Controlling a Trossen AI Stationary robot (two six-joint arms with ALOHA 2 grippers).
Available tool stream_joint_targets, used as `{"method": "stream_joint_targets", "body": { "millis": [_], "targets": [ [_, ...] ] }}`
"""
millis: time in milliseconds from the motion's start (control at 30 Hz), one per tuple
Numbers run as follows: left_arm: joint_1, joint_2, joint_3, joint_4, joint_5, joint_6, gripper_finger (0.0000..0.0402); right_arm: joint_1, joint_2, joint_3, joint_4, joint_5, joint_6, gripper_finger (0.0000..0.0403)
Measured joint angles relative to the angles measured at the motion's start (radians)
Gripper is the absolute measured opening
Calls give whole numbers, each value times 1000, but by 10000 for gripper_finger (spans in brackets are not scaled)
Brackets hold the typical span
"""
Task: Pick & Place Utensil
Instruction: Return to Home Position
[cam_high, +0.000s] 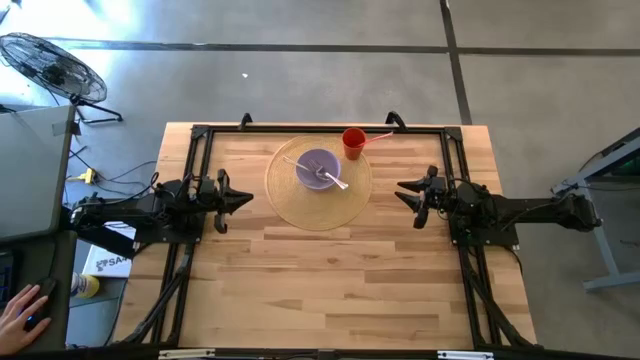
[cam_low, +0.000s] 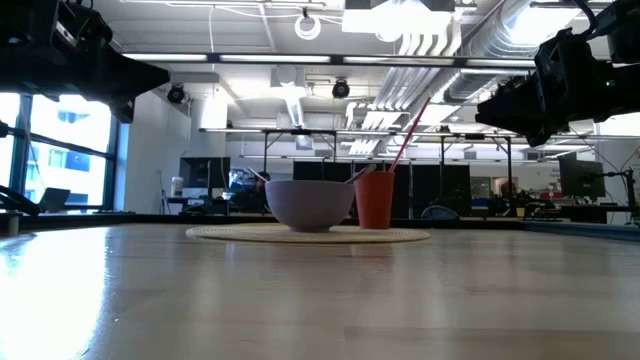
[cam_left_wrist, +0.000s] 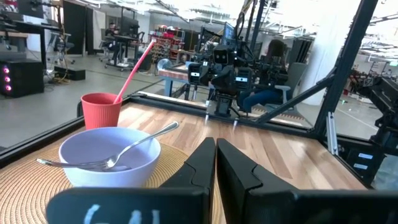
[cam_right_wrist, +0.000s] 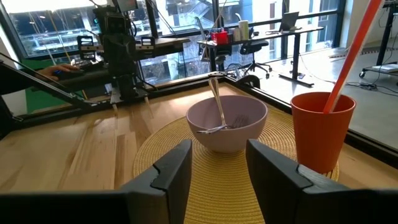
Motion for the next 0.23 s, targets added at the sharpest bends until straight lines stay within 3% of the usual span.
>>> {"method": "stream_joint_targets", "body": {
  "millis": [233],
  "targets": [
    [0, 0, 0, 0, 0, 0, 12, 0, 0, 0, 0, 0, 0, 145]
  ]
}}
